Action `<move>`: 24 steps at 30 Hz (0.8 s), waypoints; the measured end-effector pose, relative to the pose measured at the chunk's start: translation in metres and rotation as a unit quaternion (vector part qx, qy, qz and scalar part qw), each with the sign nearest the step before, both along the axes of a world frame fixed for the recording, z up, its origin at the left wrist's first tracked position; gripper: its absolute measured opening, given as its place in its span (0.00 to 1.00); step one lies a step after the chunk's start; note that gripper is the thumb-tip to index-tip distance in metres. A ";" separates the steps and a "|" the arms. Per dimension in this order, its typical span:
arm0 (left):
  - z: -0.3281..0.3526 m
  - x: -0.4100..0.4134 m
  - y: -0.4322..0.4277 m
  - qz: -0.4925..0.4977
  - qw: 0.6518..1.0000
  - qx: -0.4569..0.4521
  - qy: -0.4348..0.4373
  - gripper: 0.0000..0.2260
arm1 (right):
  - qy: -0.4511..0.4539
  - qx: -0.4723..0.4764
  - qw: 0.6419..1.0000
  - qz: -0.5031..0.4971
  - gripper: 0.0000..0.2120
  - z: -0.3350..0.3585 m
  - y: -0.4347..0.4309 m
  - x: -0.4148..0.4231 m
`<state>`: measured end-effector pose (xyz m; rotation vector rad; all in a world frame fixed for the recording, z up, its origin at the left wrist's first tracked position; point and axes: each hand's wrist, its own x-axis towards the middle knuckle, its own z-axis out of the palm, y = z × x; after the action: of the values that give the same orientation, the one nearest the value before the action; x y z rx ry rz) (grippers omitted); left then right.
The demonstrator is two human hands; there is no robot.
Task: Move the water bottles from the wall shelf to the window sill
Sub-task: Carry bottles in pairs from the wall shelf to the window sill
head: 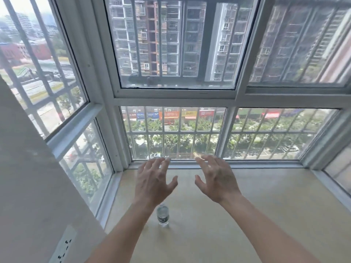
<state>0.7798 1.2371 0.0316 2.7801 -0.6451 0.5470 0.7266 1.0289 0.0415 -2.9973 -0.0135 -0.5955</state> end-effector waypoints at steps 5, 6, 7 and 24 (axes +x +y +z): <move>-0.009 -0.012 -0.052 -0.124 0.992 -0.002 0.014 0.28 | 0.007 0.005 0.991 -0.133 0.24 -0.009 -0.030 -0.054; -0.011 -0.016 -0.061 -0.148 0.989 0.001 0.015 0.28 | 0.008 0.003 0.987 -0.161 0.24 -0.011 -0.035 -0.068; -0.013 -0.020 -0.069 -0.173 0.985 0.003 0.016 0.28 | 0.012 0.002 0.982 -0.190 0.25 -0.012 -0.040 -0.083; -0.017 -0.178 -0.208 -0.514 0.857 0.005 0.030 0.29 | -0.002 -0.006 0.849 -0.528 0.20 -0.012 -0.044 -0.345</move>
<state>0.6022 1.0289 0.0147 1.9787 -1.8876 0.1957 0.3816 0.9853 0.0297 -2.7491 1.6897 -0.6248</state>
